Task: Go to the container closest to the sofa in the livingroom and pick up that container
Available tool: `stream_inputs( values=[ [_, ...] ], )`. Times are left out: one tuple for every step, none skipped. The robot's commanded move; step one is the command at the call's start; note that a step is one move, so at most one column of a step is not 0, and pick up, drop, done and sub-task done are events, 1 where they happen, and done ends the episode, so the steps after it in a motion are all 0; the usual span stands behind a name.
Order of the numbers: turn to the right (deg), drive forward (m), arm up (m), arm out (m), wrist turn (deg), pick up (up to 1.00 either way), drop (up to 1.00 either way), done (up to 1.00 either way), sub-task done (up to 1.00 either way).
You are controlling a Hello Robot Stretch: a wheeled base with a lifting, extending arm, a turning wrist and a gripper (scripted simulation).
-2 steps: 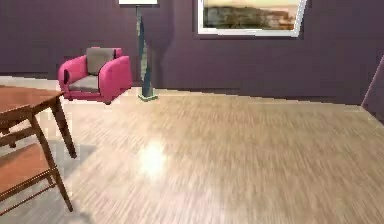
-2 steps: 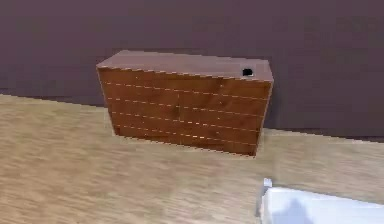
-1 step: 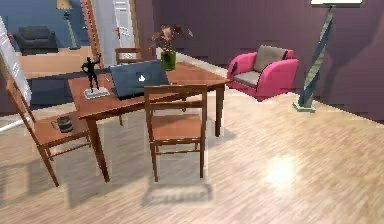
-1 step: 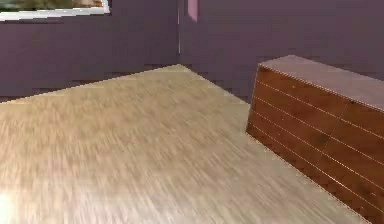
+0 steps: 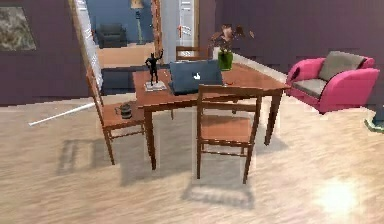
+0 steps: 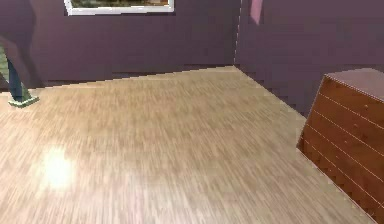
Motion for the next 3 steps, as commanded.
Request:
stream_inputs(
  values=[
    [0.0, 0.10, 0.00, 0.00, 0.0, 0.00, 0.00, 0.00, 0.00],
    [-45.0, 0.00, 0.00, 0.00, 0.0, 0.00, 0.00, 0.00, 0.00],
    [-42.0, 0.00, 0.00, 0.00, 0.0, 0.00, 0.00, 0.00, 0.00]
  ],
)
